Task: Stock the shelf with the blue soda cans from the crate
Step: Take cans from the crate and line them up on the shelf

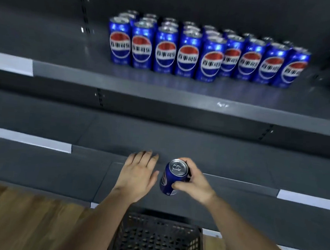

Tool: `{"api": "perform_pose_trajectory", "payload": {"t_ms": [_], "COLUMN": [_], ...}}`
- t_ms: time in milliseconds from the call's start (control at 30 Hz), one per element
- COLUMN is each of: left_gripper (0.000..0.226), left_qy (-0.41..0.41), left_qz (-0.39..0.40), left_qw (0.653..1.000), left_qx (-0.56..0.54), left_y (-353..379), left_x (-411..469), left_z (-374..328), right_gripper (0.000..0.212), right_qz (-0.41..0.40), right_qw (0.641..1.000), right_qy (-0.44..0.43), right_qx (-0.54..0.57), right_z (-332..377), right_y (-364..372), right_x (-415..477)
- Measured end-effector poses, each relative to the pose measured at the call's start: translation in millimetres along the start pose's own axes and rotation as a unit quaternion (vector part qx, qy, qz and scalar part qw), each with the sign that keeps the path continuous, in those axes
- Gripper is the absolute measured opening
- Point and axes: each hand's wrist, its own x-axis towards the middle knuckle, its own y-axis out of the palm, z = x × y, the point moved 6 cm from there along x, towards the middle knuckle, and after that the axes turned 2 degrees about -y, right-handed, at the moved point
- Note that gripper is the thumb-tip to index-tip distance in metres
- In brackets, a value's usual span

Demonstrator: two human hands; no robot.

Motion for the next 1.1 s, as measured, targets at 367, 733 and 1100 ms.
{"api": "perform_pose_trajectory", "payload": {"t_ms": [367,733,1100], "left_gripper": [0.057,0.055,0.047], "left_qy": [0.040,0.059,0.011], "left_qz": [-0.073,-0.119,-0.124], "left_qw": [0.996,0.990,0.990], "left_qx": [0.025,0.045,0.066], "left_y": [-129.8,-161.4,-146.7], "left_x": [74.7,146.2,195.8], "left_z": [-20.3,-49.2,-50.8], "right_gripper": [0.058,0.052,0.059], "right_qz": [-0.032,-0.091,-0.132], "right_qw": [0.996,0.987,0.980], "right_qy": [-0.078,-0.134,-0.111], "right_qx": [-0.022,-0.017,-0.099], "right_z": [164.6,231.7,240.7], "right_y": [-62.9,-144.8,-209.0], "right_x": [-17.9,8.5,56.2]}}
